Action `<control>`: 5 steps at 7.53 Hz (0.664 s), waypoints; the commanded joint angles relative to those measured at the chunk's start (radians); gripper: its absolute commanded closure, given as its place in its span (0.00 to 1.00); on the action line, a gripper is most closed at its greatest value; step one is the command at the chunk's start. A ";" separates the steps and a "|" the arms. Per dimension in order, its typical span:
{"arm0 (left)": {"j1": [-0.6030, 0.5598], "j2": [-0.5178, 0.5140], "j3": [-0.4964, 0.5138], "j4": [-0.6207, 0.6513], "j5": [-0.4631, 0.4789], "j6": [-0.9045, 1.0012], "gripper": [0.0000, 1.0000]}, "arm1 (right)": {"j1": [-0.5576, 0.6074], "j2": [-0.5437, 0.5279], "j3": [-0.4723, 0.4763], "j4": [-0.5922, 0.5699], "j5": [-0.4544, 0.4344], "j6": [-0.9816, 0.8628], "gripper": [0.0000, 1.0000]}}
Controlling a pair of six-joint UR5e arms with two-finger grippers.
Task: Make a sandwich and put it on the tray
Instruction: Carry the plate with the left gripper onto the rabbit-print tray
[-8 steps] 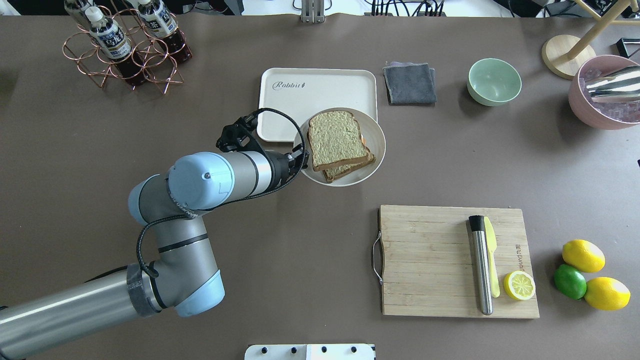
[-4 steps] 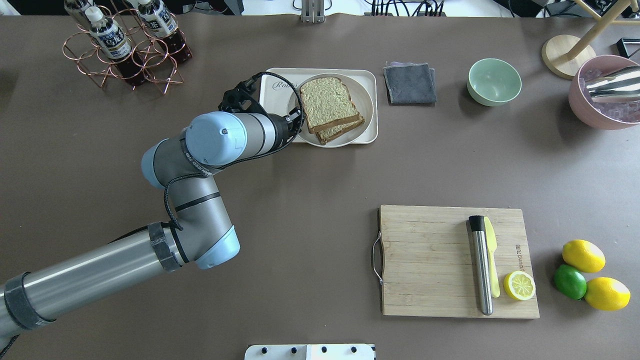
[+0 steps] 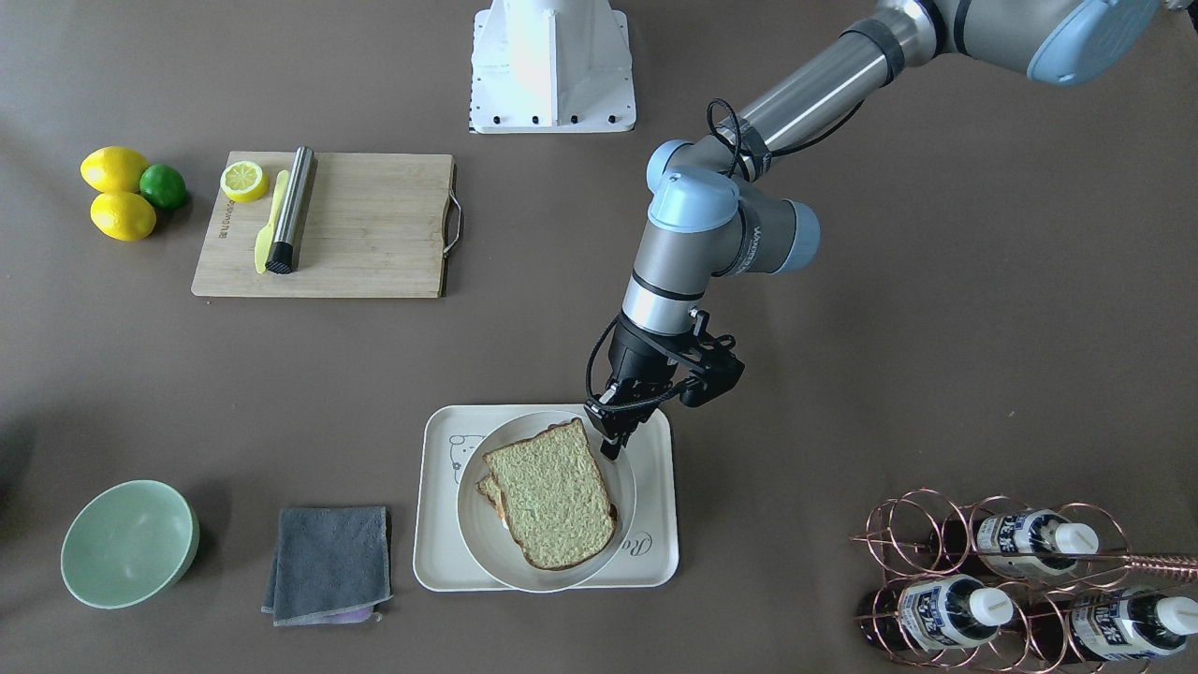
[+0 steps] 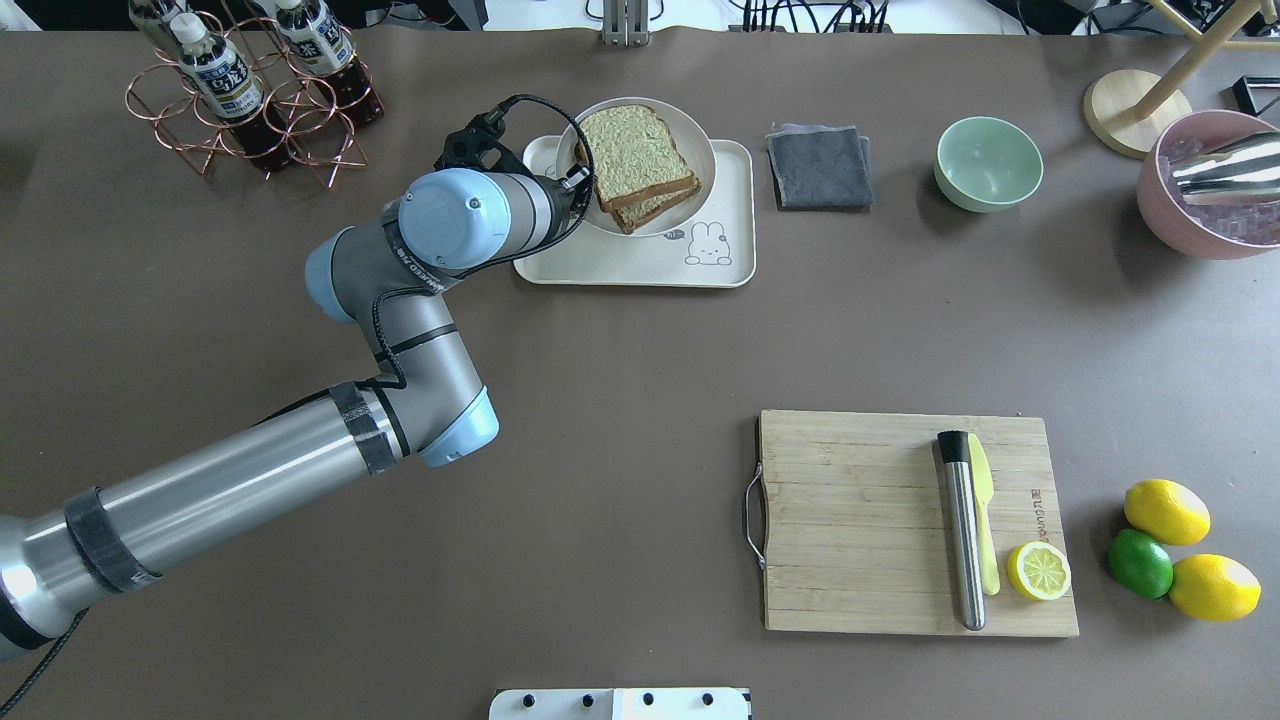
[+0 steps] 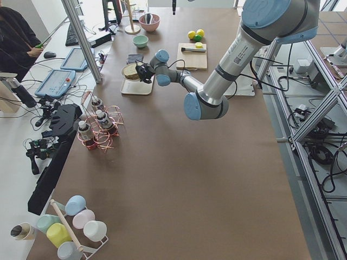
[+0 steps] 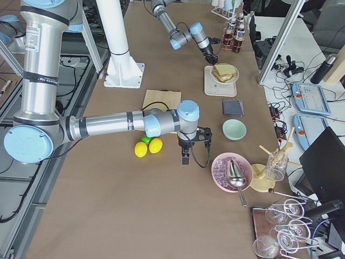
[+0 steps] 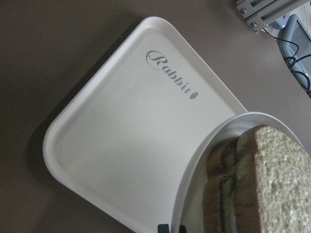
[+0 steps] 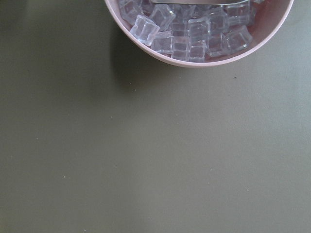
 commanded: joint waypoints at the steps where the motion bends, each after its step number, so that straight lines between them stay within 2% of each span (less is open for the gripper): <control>1: 0.019 -0.017 0.060 -0.040 0.008 0.000 1.00 | 0.000 0.001 0.001 0.001 0.001 0.000 0.00; 5: 0.036 -0.017 0.065 -0.041 0.008 0.064 1.00 | 0.000 0.001 0.001 -0.002 0.001 0.000 0.00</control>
